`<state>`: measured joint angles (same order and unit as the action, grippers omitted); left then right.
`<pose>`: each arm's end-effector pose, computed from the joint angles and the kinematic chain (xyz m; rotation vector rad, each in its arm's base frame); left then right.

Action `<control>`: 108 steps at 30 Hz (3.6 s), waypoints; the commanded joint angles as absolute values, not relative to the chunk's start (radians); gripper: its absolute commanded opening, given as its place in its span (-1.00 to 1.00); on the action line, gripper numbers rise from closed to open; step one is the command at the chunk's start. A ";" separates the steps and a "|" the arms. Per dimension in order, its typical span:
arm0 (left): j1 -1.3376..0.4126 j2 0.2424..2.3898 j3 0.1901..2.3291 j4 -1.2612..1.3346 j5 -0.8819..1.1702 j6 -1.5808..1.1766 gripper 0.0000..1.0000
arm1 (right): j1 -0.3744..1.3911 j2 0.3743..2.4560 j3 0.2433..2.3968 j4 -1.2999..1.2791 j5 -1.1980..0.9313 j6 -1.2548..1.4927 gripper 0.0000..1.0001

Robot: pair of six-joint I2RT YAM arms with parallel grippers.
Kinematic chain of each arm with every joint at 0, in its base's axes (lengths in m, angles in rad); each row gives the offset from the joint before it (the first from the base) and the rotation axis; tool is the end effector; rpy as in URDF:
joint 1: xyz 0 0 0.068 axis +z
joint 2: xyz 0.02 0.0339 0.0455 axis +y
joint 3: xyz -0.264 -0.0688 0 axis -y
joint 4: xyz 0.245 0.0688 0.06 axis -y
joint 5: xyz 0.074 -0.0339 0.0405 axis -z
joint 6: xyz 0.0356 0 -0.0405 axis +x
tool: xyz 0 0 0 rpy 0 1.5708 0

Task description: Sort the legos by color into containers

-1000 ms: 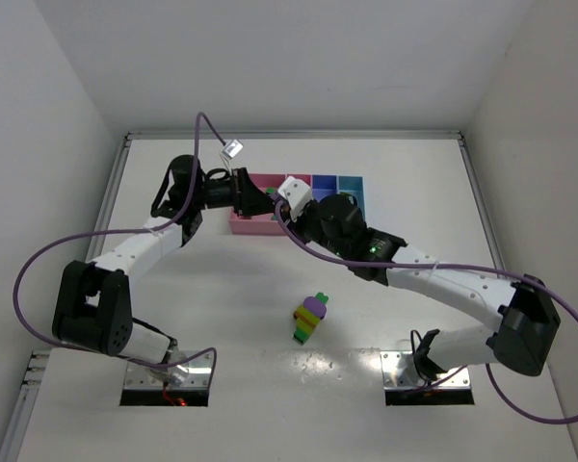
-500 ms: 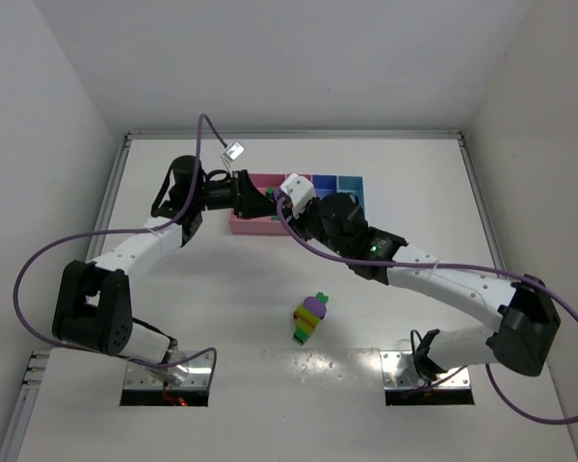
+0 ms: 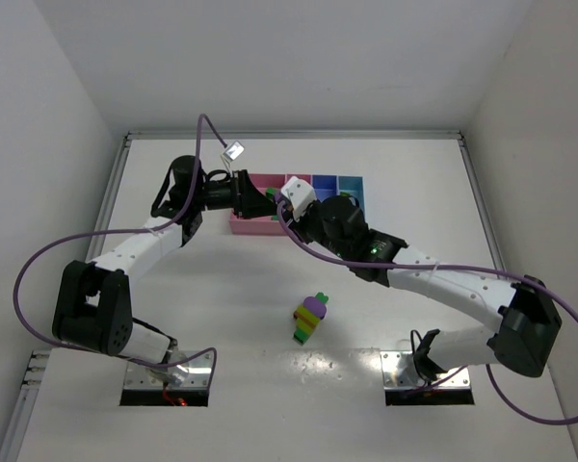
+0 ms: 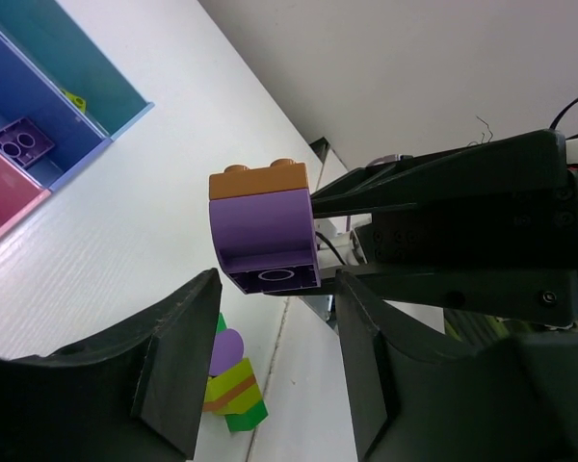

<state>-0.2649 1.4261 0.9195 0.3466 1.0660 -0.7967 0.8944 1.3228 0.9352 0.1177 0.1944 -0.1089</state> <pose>0.2962 -0.1126 0.2938 0.3891 1.9230 -1.6477 0.1992 0.2372 0.3033 -0.7678 1.6849 0.3714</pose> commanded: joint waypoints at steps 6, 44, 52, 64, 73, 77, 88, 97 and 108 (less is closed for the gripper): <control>-0.264 1.425 0.956 0.397 1.075 -0.808 0.12 | 0.902 1.279 0.925 0.138 0.166 -0.124 -1.00; -0.199 1.341 0.928 0.132 1.196 -0.459 -1.00 | 0.759 1.204 1.086 -0.184 -0.119 0.018 0.65; -0.199 1.388 0.998 0.083 1.394 -0.376 -1.00 | 0.605 1.296 1.105 -0.235 -0.766 0.187 0.59; -0.218 1.457 1.127 -0.101 1.503 -0.250 -1.00 | 0.474 1.525 1.068 0.296 -1.175 0.661 0.43; -0.227 1.477 1.137 -0.101 1.473 -0.250 -0.98 | 0.474 1.562 1.134 0.281 -1.163 0.632 0.43; -0.236 1.486 1.146 -0.101 1.473 -0.250 -0.98 | 0.492 1.572 1.175 0.155 -1.098 0.531 0.43; -0.265 1.496 1.164 -0.101 1.473 -0.250 -0.98 | 0.492 1.632 1.244 0.008 -1.000 0.394 0.41; -0.265 1.496 1.155 -0.101 1.453 -0.250 -0.98 | 0.502 1.623 1.226 0.049 -1.091 0.394 -0.65; -0.163 1.394 1.028 -0.046 1.206 -0.305 -1.00 | 0.367 1.519 1.158 -0.126 -1.077 0.258 -0.99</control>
<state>-0.2161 1.4612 1.0599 -0.1150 1.2949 -0.2714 0.4183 1.5856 1.1618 -0.0605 -1.0714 0.3588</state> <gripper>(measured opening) 0.414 0.338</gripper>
